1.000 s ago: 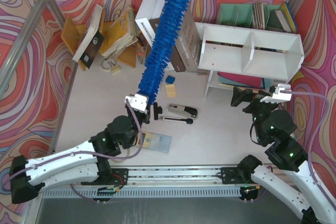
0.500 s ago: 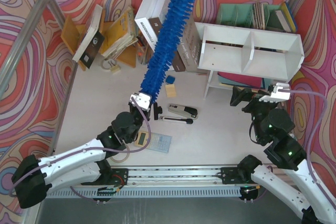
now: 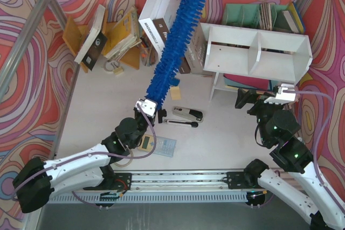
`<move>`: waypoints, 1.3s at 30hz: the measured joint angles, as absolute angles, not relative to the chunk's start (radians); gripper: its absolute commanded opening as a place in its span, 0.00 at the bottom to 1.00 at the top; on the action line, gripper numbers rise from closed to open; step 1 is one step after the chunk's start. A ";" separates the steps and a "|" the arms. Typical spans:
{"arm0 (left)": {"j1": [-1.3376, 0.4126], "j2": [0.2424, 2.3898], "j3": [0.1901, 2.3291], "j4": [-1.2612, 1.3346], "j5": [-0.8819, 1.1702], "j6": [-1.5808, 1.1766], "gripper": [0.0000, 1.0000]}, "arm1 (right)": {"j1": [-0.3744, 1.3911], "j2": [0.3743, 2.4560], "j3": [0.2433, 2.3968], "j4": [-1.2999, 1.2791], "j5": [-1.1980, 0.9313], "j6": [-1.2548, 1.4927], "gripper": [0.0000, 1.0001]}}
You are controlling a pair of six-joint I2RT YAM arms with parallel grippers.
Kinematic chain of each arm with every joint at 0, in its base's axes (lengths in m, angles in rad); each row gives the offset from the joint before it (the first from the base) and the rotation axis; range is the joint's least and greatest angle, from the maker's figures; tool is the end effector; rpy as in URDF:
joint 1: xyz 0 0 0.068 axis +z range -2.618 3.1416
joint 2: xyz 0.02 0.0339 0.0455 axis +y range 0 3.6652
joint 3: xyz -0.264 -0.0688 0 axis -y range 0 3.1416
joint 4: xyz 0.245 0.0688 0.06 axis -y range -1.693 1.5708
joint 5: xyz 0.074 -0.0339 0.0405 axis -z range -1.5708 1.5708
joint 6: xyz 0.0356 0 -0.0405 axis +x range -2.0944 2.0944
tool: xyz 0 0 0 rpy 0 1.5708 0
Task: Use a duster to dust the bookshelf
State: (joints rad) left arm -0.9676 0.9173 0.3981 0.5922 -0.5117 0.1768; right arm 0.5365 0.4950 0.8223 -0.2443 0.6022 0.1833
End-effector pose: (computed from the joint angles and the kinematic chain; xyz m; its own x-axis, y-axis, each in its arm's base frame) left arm 0.1316 -0.1604 0.2613 0.1183 0.0986 -0.9881 0.4269 0.8934 0.1403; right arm 0.0992 0.0355 0.3831 0.0817 0.2234 -0.9713 0.0499 0.9724 0.2278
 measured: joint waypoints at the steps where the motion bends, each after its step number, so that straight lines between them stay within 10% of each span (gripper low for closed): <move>1: -0.968 0.923 0.393 0.601 -0.511 0.177 0.00 | 0.537 0.495 0.822 -0.244 0.602 0.183 0.99; 39: -1.077 0.928 0.365 0.662 -0.550 0.258 0.00 | 0.537 0.511 0.822 -0.244 0.602 0.183 0.99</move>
